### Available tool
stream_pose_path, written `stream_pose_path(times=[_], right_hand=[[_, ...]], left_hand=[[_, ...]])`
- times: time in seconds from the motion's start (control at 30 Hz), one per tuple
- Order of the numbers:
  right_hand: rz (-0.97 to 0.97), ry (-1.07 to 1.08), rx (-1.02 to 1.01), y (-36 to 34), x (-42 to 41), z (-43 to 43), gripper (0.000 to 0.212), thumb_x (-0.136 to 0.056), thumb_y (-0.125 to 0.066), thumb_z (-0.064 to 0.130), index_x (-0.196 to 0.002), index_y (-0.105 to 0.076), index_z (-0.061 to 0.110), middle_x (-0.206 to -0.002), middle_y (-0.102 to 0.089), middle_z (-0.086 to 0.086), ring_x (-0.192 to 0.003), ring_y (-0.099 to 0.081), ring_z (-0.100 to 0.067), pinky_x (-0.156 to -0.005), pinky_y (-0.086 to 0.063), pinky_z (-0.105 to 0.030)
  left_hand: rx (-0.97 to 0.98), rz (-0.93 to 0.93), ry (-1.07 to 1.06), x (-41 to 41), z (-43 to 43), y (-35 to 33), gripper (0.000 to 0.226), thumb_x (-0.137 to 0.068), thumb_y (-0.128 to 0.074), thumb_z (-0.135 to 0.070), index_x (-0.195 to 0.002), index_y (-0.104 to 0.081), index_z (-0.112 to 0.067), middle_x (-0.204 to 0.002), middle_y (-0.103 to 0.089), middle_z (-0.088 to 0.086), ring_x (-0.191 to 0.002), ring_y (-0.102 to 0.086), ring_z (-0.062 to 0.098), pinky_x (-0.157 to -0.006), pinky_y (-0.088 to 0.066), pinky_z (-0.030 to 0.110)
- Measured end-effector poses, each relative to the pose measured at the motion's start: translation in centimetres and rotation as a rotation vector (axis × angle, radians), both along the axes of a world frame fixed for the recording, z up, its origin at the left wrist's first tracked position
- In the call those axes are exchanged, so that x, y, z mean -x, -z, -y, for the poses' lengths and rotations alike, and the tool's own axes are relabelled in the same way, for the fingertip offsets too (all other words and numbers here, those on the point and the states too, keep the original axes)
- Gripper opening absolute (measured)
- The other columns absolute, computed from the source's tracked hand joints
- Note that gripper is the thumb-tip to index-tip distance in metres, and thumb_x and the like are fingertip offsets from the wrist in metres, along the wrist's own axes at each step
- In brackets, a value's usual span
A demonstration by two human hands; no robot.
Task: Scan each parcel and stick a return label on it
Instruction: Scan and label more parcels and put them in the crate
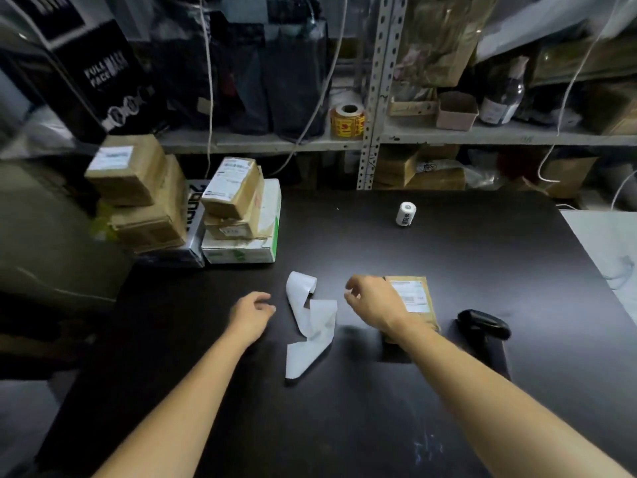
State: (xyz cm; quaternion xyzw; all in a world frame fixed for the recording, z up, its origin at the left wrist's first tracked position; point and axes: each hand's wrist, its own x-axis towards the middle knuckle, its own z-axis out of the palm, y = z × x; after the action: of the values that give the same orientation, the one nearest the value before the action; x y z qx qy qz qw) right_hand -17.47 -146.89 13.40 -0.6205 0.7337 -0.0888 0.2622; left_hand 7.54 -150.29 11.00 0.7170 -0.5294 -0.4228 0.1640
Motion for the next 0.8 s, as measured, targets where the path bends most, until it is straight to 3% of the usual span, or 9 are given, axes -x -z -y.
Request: stream_pose_path(times=[0.13, 0.3, 0.37, 0.43, 0.53, 0.67, 0.8], right_hand=[[-0.01, -0.038, -0.029, 3.4, -3.1, 3.3, 0.035, -0.097, -0.055, 0.029, -0.13, -0.057, 0.018, -0.126, -0.065, -0.006, -0.111, -0.062, -0.025, -0.096, -0.05, -0.037], [0.015, -0.02, -0.032, 6.8, -5.4, 7.4, 0.048, -0.093, -0.059, 0.027, -0.139, -0.047, 0.018, -0.136, -0.05, -0.006, -0.115, -0.057, -0.027, -0.095, -0.047, -0.037], [0.008, -0.05, -0.037, 7.7, -5.9, 8.6, 0.048, -0.09, -0.062, 0.027, -0.135, -0.05, 0.018, -0.13, -0.053, -0.005, -0.114, -0.056, -0.028, -0.088, -0.048, -0.035], [0.01, -0.057, -0.018, 8.5, -6.1, 9.3, 0.03, -0.087, -0.061, 0.026, -0.116, -0.06, 0.019, -0.111, -0.063, -0.004, -0.104, -0.059, -0.027, -0.071, -0.044, -0.032], [0.023, -0.033, -0.031, 8.8, -5.9, 9.6, 0.017, -0.085, -0.062, 0.031, -0.097, -0.062, 0.019, -0.09, -0.065, -0.001, -0.087, -0.059, -0.024, -0.061, -0.038, -0.03], [0.105, 0.015, -0.118, 7.7, -4.6, 9.1, 0.017, -0.08, -0.063, 0.027, -0.094, -0.066, 0.018, -0.086, -0.067, 0.0, -0.083, -0.062, -0.023, -0.061, -0.045, -0.03], [0.334, 0.123, -0.209, 5.9, -3.4, 9.1, 0.016, -0.083, -0.068, 0.023, -0.091, -0.069, 0.009, -0.083, -0.069, -0.005, -0.074, -0.061, -0.019, -0.064, -0.047, -0.029]], left_hand=[[-0.052, -0.019, 0.07, 0.2, 1.4, 1.9, 0.043, -0.085, -0.074, -0.021, -0.126, -0.061, -0.016, -0.108, -0.067, 0.003, -0.102, -0.062, 0.018, -0.088, -0.047, 0.026], [-0.099, -0.032, 0.151, 1.1, 3.2, 4.5, 0.084, -0.073, -0.083, -0.035, -0.144, -0.039, -0.026, -0.131, -0.056, 0.0, -0.118, -0.054, 0.018, -0.088, -0.039, 0.024], [-0.094, -0.045, 0.163, 1.3, 4.2, 5.3, 0.093, -0.069, -0.085, -0.037, -0.147, -0.034, -0.028, -0.13, -0.055, -0.002, -0.118, -0.053, 0.016, -0.087, -0.037, 0.024], [-0.079, -0.062, 0.184, 1.5, 5.0, 5.9, 0.094, -0.068, -0.086, -0.035, -0.146, -0.034, -0.029, -0.12, -0.057, -0.005, -0.108, -0.056, 0.013, -0.083, -0.039, 0.024], [-0.034, -0.035, 0.199, 1.5, 6.3, 6.4, 0.08, -0.073, -0.083, -0.026, -0.141, -0.042, -0.026, -0.101, -0.064, -0.006, -0.09, -0.061, 0.011, -0.077, -0.047, 0.025], [0.05, 0.049, 0.153, 1.3, 7.7, 5.7, 0.051, -0.079, -0.077, -0.021, -0.127, -0.058, -0.021, -0.089, -0.066, -0.004, -0.088, -0.061, 0.015, -0.081, -0.046, 0.023], [0.113, 0.092, 0.1, 2.2, 8.0, 3.8, 0.017, -0.08, -0.077, -0.025, -0.087, -0.061, -0.023, -0.075, -0.057, -0.007, -0.078, -0.06, 0.018, -0.068, -0.046, 0.026]])
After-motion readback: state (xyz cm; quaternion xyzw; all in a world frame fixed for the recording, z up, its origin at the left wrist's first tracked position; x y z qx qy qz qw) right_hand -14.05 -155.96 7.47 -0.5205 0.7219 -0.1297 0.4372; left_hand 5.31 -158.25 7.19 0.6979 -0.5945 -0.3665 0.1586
